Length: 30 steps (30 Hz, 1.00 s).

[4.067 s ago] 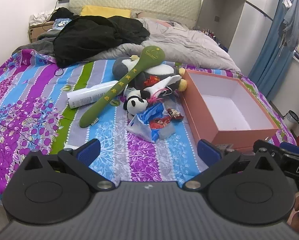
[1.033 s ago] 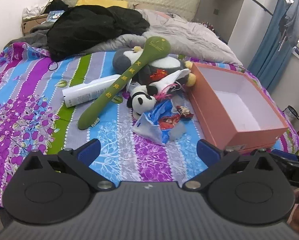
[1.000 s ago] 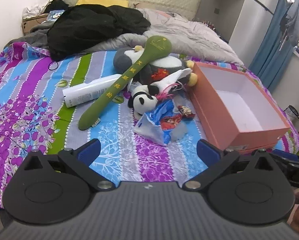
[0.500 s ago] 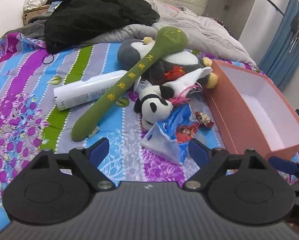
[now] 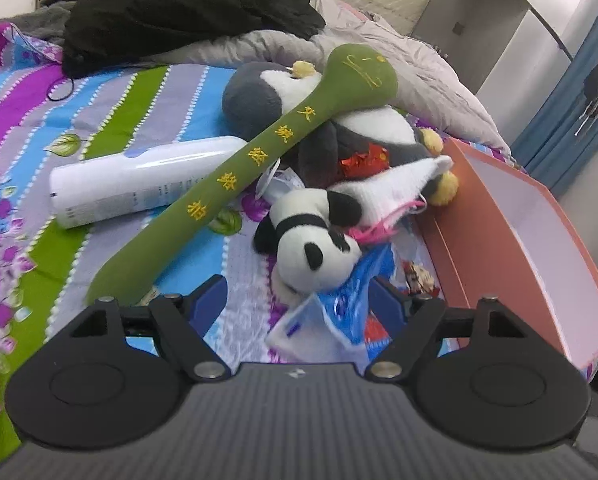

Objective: Organize soft objects
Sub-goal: 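Grasp the small panda plush with the left gripper while the right gripper grasps a clear plastic cup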

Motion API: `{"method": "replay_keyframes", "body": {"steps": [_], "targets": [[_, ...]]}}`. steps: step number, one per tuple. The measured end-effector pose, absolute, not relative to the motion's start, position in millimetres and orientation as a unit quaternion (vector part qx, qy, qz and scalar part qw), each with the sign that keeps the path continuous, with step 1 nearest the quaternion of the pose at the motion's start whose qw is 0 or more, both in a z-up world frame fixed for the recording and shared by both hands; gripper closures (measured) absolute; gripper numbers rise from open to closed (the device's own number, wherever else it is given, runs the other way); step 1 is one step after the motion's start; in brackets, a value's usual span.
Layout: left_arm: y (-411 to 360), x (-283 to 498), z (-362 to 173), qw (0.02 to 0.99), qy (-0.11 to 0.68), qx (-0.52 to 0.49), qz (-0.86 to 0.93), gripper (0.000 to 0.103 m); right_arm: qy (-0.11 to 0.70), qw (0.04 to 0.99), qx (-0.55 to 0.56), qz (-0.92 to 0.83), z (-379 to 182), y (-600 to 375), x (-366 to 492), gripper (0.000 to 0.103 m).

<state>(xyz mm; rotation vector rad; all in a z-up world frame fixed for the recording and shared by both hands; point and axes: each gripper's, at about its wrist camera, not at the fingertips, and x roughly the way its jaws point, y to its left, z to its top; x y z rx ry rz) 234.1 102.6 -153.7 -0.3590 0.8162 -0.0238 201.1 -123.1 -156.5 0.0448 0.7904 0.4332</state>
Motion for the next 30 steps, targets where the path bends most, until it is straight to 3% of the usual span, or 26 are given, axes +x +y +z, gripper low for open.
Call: {"method": "replay_keyframes", "body": {"steps": [8,13,22,28,30], "targets": [[106.0,271.8,-180.5,0.892,0.408,-0.194,-0.013,0.020,0.432,0.890,0.030,0.141,-196.4,-124.5,238.2,0.031],[109.3,284.8,-192.6,0.882,0.412,-0.228,-0.022,0.016,0.437,0.891,0.047,0.116,-211.5,-127.1,251.6,0.032],[110.1,296.0,-195.9,0.883,0.395,-0.253,-0.031,0.017,0.434,0.893,0.052,0.108,-218.8,-122.6,264.1,0.039],[110.0,298.5,-201.4,0.871,0.407,-0.272,-0.043,0.039,0.432,0.896,0.042,0.095,-217.0,-122.5,266.0,0.062],[109.1,296.6,-199.3,0.871,0.407,-0.271,-0.039,0.040,0.434,0.896,0.041,0.088,-216.0,-124.6,267.2,0.076]]}}
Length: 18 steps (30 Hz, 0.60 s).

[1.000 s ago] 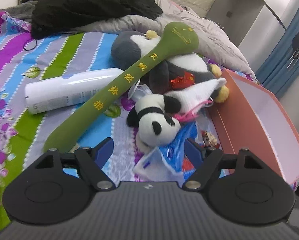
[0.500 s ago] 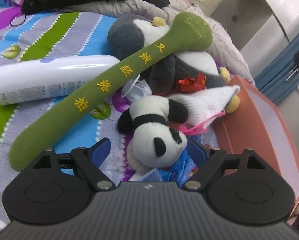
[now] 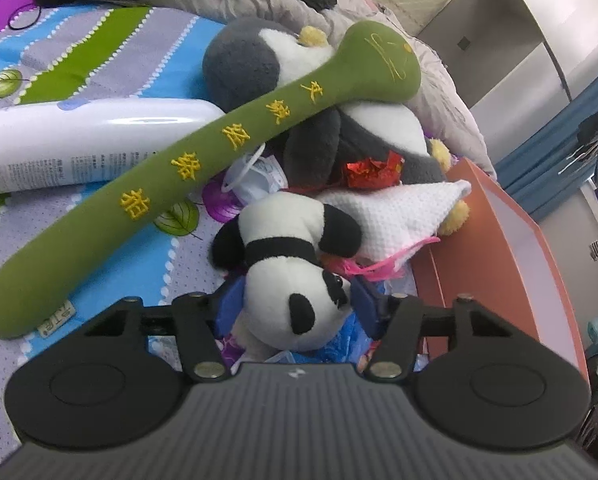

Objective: Organize soft objects
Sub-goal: 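Grasp the small panda plush with the left gripper while the right gripper grasps a clear plastic cup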

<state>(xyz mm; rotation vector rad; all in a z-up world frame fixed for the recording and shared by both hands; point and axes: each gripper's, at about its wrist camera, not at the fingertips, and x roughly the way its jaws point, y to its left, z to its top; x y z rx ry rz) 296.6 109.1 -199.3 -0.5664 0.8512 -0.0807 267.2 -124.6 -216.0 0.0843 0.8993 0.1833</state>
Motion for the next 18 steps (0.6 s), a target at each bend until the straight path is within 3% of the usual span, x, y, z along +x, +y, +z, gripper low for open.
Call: {"method": "replay_keyframes", "body": {"steps": [4,18], "targets": [[108.6,288.3,-190.0,0.878,0.400,-0.261,-0.032,0.042,0.440,0.893,0.042,0.081,-214.6,-132.6,267.0,0.082],[119.7,220.8,-156.9,0.898,0.378,-0.226,-0.013,0.043,0.421,0.903,0.030,0.084,-190.3,-136.3,232.8,0.082]]}}
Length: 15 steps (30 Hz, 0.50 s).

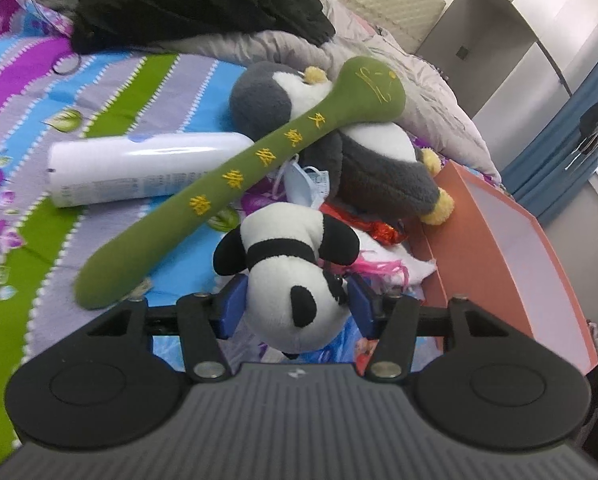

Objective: Organize soft objects
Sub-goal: 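Grasp the small panda plush with the left gripper while the right gripper grasps a clear plastic cup, then carry the panda plush and clear cup into the pink box and open both grippers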

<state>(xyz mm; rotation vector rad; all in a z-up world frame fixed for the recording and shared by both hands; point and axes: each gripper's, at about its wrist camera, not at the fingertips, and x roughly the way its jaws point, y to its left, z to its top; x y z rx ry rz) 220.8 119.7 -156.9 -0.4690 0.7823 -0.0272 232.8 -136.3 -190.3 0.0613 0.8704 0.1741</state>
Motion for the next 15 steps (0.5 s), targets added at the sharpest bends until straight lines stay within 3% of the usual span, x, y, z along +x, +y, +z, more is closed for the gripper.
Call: {"method": "replay_keyframes", "body": {"steps": [15], "targets": [[104.9,155.2,-117.1,0.911,0.366,-0.189,-0.021,0.043,0.391,0.914,0.038,0.104,-155.7,-142.3,195.2,0.082]]}}
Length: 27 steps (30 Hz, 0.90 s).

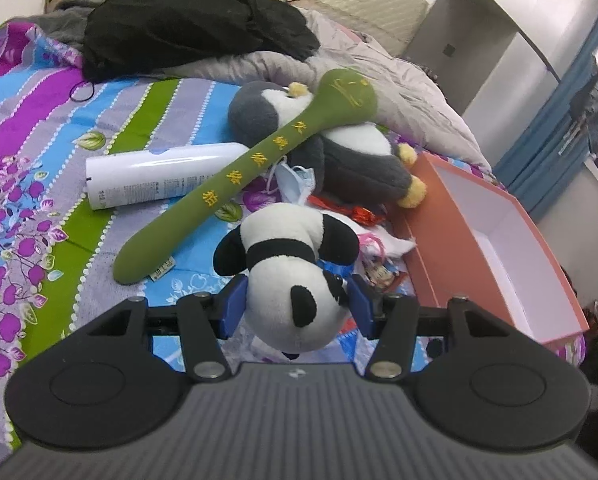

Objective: Organize soft objects
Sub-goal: 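Carry the panda plush and clear cup into the pink box and open both grippers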

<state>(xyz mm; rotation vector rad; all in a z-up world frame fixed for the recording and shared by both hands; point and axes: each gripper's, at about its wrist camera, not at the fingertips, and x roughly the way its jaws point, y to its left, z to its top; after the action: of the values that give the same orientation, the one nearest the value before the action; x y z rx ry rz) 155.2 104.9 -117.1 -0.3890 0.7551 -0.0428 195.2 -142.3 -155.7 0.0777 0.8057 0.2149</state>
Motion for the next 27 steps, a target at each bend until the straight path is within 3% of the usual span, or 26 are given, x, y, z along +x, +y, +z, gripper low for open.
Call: {"method": "replay_keyframes", "body": {"steps": [8,21,27], "targets": [[72.9,152.5,-79.9,0.924,0.344,-0.153,-0.068,0.043,0.355,0.928,0.067,0.097,-117.0,-158.6,180.9,0.082],[-10.8,185.3,21.5,0.950,0.248,-0.110,-0.157,0.043,0.226,0.969,0.075,0.066,-20.4,-214.1,181.5,0.082],[-50.3,199.9,49.2,0.947,0.239,-0.110,-0.185,0.043,0.184,0.979,0.075,0.047,16.1,-249.6,188.1,0.082]]}}
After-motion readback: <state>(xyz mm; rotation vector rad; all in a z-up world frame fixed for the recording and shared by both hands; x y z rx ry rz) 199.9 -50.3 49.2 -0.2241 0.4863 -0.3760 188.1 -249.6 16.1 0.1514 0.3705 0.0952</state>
